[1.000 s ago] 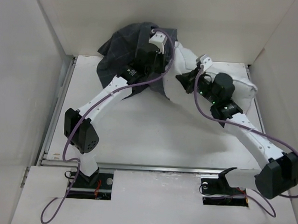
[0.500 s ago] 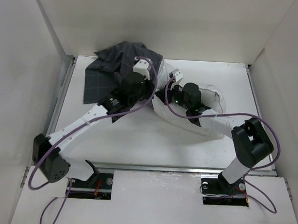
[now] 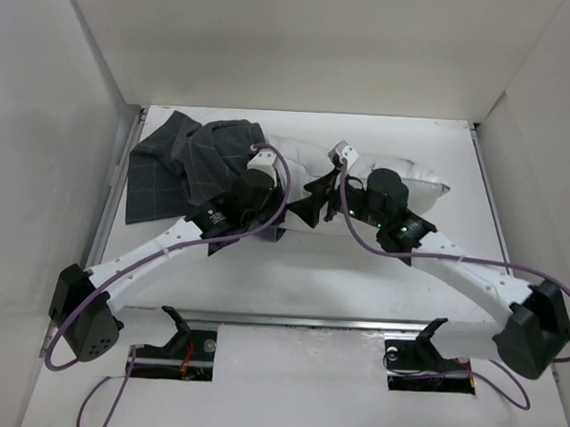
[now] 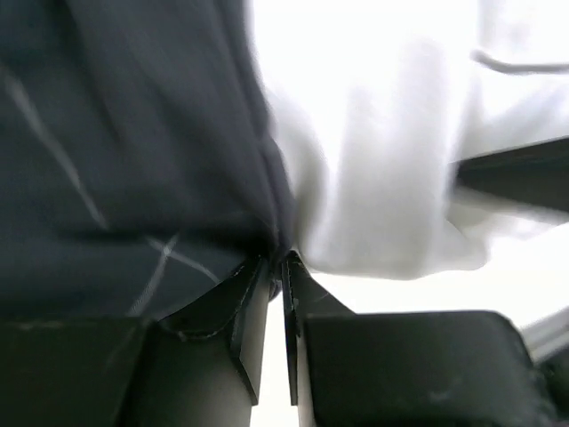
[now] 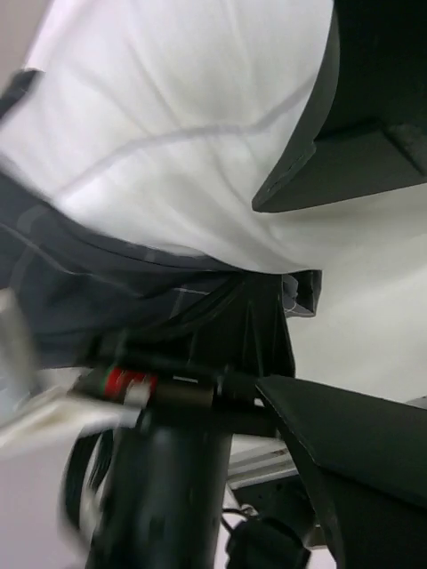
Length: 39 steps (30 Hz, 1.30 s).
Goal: Put the pillow into the pillowcase
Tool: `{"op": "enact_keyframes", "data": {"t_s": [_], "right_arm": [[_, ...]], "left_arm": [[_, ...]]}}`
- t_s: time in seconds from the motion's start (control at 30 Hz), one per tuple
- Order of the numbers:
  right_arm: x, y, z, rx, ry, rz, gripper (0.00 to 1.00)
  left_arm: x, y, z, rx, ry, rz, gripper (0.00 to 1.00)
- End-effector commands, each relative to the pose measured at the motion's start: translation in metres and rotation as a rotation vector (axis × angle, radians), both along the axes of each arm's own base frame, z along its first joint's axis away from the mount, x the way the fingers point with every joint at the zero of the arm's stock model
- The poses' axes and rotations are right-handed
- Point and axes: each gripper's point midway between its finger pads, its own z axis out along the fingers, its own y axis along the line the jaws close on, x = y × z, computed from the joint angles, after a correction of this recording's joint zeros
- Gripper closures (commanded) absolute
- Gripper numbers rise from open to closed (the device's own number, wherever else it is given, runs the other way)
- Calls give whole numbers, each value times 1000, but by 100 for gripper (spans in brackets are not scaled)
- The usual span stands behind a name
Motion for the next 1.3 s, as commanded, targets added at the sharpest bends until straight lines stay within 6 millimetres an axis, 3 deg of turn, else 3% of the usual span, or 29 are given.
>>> {"op": "enact_keyframes", "data": {"t_s": [0.0,0.07,0.1,0.13,0.17,0.2,0.23,0.27,0.3,0.33,0.43,0.53,0.57,0.6,0.67,0.7,0.8,0.87,0.93,1.0,1.07,1.13,1.2,1.23,1.27], "right_arm": [[-21,-19,29,-6,-9,-10,19],[-26,-34,69,42,-70,-56,9],[-28,-39,78,54,-84,-73,4],[-30,-43,90,79,-96,-88,0],[-30,-49,103,94,-114,-114,0],[-32,-54,117,117,-138,-131,0],[-29,-58,117,108,-130,-157,0],[-22,-65,129,128,-132,-220,0],[-20,-69,132,127,-132,-249,0],[-10,-70,121,90,-99,-285,0],[16,-72,102,31,-46,-392,0],[34,-77,70,-32,61,-503,0],[41,-76,51,-59,112,-532,0],[42,-78,38,-93,144,-552,0],[47,-82,9,-143,212,-604,0],[44,-83,-6,-183,255,-609,0],[41,-82,-29,-232,312,-605,0],[29,-80,-51,-272,360,-554,0],[21,-83,-49,-255,341,-531,0],[9,-80,-62,-279,330,-456,0],[4,-76,-62,-288,307,-398,0],[4,-71,-70,-305,317,-371,3],[4,-67,-83,-339,331,-344,18],[8,-64,-85,-351,326,-340,29],[10,-62,-102,-386,356,-339,42]], "left_arm": [[-27,-1,-2,-75,78,-37,91],[-51,-7,-13,-86,127,-121,83],[-74,-18,-2,-142,141,-228,77],[-88,-22,4,-166,143,-291,40],[-100,-26,15,-190,129,-352,28],[-109,-28,24,-215,114,-387,21],[-121,-25,48,-263,69,-411,17],[-124,-21,62,-291,36,-417,0],[-127,-17,77,-318,3,-421,0],[-132,-11,105,-374,-66,-431,0],[-131,2,148,-413,-201,-407,0],[-98,30,165,-343,-264,-179,0],[-87,32,146,-287,-201,-105,0],[-69,48,137,-228,-196,33,0],[-56,58,116,-139,-124,156,0],[-49,65,80,-15,-30,235,0],[-50,68,28,187,112,263,0],[-53,71,9,243,173,286,0],[-60,76,-7,294,210,297,0],[-66,77,-18,308,238,282,0],[-67,72,-25,281,239,258,5],[-67,72,-28,282,240,258,23],[-63,74,-31,297,248,288,44],[-61,75,-33,302,248,302,67],[-61,78,-37,328,264,330,80]]}}
